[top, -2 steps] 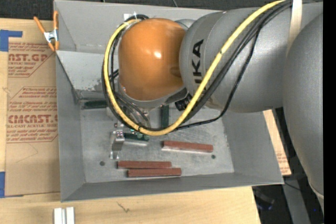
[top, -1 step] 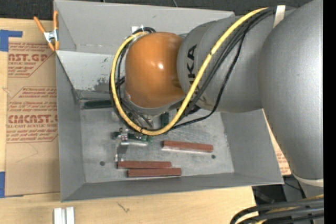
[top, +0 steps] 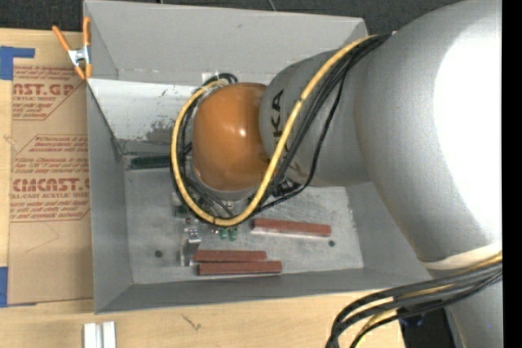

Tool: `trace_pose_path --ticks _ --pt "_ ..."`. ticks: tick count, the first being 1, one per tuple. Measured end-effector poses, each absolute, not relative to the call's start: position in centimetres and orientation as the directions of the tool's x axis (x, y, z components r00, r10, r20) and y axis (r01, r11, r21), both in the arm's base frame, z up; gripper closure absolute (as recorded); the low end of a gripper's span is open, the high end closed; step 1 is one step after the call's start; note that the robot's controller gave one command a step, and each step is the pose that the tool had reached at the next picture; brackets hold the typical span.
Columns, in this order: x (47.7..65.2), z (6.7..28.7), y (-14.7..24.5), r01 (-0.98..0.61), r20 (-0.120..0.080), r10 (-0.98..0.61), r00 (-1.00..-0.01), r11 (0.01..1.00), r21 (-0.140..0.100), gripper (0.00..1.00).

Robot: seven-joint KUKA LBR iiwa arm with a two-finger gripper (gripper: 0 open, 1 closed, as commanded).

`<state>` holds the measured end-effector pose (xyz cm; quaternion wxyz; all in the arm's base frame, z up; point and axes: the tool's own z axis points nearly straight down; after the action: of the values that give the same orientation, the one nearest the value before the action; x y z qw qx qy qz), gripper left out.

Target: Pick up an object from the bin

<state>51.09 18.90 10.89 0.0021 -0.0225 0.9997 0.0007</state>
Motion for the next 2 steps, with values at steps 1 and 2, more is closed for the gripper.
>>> trace_pose_path --ticks 1,2 --pt "52.3 9.3 14.9 -0.117 -0.014 -0.117 -0.993 0.993 0.007 0.0" --pt "52.2 9.1 12.1 -0.164 0.0 -0.164 -0.986 0.986 -0.002 0.0"
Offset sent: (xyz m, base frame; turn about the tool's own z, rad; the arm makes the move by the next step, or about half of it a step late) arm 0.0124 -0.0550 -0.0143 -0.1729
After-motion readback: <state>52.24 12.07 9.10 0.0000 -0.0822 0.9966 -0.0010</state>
